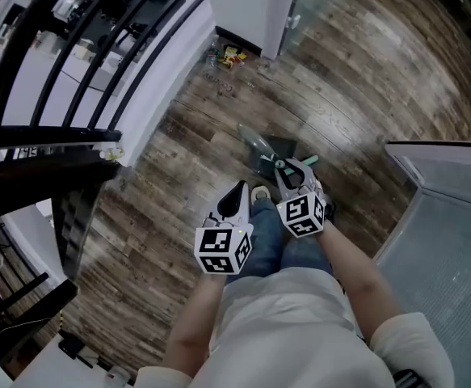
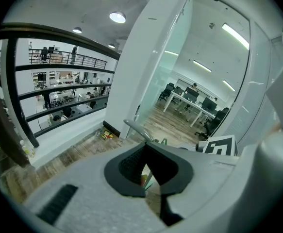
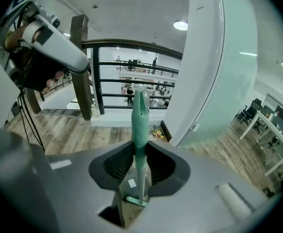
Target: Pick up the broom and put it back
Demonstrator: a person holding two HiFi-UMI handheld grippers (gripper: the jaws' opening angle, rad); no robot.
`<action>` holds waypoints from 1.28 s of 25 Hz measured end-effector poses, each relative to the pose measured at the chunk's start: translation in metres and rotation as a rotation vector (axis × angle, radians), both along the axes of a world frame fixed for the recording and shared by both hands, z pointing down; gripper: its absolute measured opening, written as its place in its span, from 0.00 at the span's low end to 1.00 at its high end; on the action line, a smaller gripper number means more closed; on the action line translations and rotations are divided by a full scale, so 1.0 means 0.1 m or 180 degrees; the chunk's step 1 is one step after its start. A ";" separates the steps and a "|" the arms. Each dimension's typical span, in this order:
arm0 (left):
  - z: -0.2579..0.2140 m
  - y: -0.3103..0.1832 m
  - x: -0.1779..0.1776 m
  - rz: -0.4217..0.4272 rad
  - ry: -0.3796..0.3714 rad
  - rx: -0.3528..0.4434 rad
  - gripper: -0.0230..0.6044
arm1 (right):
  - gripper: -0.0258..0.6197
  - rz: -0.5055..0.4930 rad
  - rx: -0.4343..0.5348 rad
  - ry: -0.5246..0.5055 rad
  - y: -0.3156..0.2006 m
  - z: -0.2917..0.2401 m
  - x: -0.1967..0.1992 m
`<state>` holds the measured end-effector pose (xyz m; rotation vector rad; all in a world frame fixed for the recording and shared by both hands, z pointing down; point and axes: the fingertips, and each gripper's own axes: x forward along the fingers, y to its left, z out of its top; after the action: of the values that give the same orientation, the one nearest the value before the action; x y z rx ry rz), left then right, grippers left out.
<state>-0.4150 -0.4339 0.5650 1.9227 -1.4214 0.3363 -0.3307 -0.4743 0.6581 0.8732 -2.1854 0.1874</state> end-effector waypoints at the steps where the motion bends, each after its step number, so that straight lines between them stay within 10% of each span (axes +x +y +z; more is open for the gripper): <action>1: -0.01 0.00 0.02 0.0019 0.0000 0.0007 0.04 | 0.18 0.0016 0.0004 0.0002 0.01 -0.01 0.02; 32: -0.45 0.38 1.00 0.0343 -0.0048 0.0247 0.04 | 0.18 0.0846 0.0234 -0.0277 0.56 -0.62 1.36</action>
<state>-0.3149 -0.3958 0.5203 2.0685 -1.3612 0.3514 -0.1950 -0.4180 0.5958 1.2175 -2.1609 0.2801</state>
